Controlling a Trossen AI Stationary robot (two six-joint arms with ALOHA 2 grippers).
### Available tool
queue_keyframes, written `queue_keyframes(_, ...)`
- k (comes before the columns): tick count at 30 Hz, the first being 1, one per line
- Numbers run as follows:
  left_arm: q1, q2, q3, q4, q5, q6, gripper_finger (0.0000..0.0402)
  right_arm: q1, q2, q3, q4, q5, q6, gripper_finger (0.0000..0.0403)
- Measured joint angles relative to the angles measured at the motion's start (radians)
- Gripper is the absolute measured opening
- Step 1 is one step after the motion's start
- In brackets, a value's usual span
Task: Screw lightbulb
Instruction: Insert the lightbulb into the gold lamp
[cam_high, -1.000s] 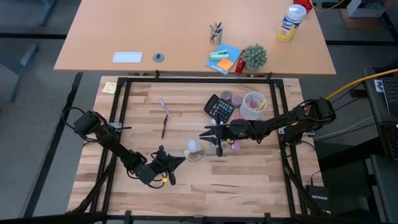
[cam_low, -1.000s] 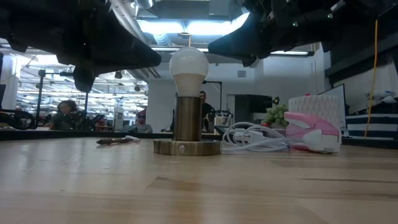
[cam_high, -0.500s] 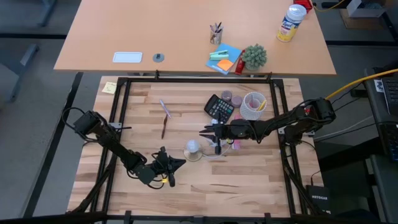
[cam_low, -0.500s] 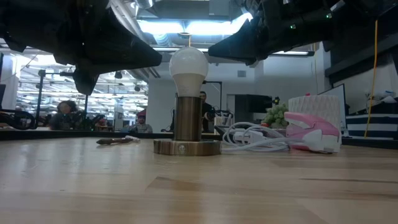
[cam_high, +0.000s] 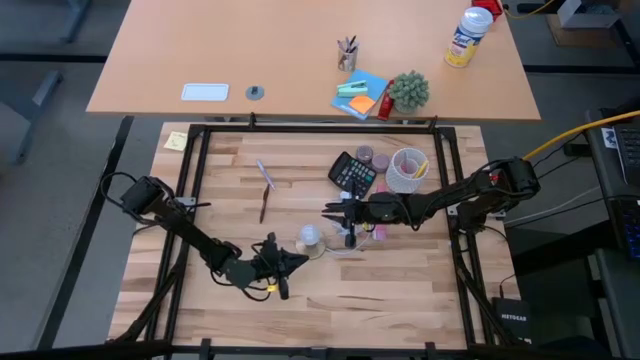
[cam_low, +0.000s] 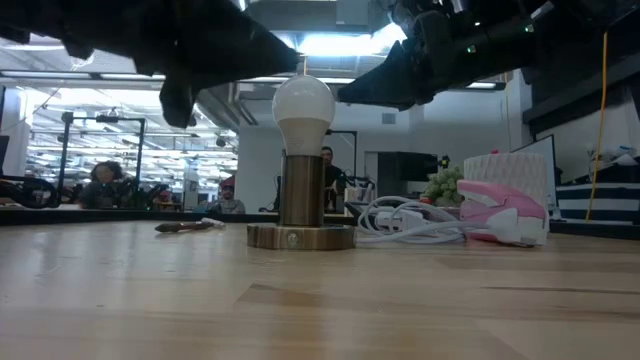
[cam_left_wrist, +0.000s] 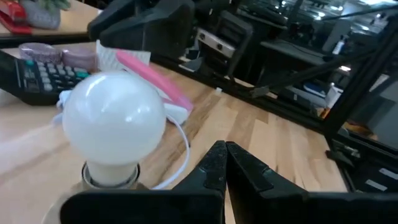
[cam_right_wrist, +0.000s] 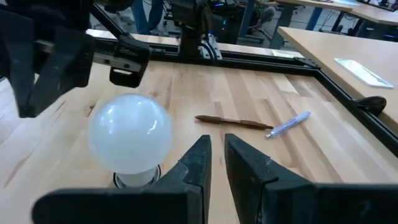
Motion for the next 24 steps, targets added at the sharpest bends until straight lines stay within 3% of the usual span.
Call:
queue_keyframes(12,0.028,0.0,0.009,-0.016,-0.014,0.046,0.0,0.0,0.075,0.0,0.031,-0.112,0.002,0.0051)
queue_keyframes(19,0.034,0.0,0.009,-0.024,-0.017,0.045,0.0,0.0,0.117,0.0,0.182,-0.146,0.003,0.0051)
queue_keyframes(24,0.034,0.0,0.009,-0.044,-0.022,0.042,0.0,0.0,0.119,0.0,0.186,-0.147,0.003,0.0051)
